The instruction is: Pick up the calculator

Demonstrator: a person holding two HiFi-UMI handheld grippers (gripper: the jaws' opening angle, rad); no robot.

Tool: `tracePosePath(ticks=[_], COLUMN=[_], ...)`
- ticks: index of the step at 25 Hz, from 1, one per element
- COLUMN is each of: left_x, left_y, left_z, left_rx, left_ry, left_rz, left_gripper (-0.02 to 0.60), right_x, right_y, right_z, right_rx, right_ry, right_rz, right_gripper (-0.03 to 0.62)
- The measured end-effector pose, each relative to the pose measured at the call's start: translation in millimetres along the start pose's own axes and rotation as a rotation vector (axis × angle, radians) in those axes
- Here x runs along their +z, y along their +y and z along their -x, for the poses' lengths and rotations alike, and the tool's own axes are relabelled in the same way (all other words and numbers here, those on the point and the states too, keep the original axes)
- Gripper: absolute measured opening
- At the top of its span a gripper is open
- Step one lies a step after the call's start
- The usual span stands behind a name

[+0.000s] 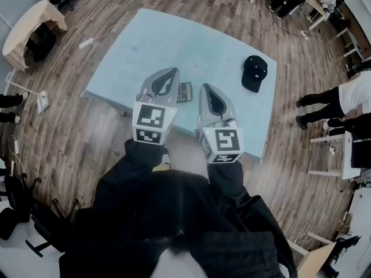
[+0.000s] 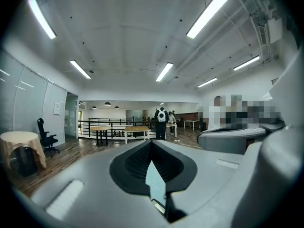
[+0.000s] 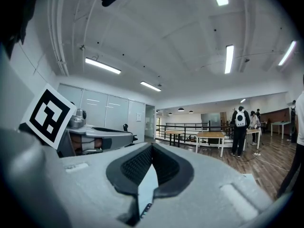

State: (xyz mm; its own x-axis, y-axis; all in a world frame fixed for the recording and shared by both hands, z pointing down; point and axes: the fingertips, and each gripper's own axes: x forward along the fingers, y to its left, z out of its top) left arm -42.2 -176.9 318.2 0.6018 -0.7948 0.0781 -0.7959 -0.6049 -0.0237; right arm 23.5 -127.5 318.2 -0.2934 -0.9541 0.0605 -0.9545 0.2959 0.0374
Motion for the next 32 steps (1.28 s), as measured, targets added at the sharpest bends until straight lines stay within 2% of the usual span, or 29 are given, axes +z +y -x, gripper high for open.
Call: tracePosePath(ticks=[9, 13, 20, 32], left_x=[-24, -37, -81, -170], left_y=[11, 13, 13, 7], left_z=[-39, -54, -57, -55], left_rx=[-0.021, 0.017, 0.067, 0.066], left_ry=[0.065, 0.1, 0.206, 0.391], left_rz=[0.029, 0.038, 0.131, 0.22], left_gripper=[-0.003, -0.003, -0.003, -0.003], right_x=[-28, -42, -79, -156], right_y=[-30, -47, -48, -35], right_z=[-29, -42, -52, -59], right_rx=[-0.04, -0.004, 0.085, 0.155], right_ry=[0.078, 0.107, 0.193, 0.367], right_rz=[-0.037, -0.065, -0.096, -0.193], right_gripper=[0.001, 0.001, 0.002, 0.002])
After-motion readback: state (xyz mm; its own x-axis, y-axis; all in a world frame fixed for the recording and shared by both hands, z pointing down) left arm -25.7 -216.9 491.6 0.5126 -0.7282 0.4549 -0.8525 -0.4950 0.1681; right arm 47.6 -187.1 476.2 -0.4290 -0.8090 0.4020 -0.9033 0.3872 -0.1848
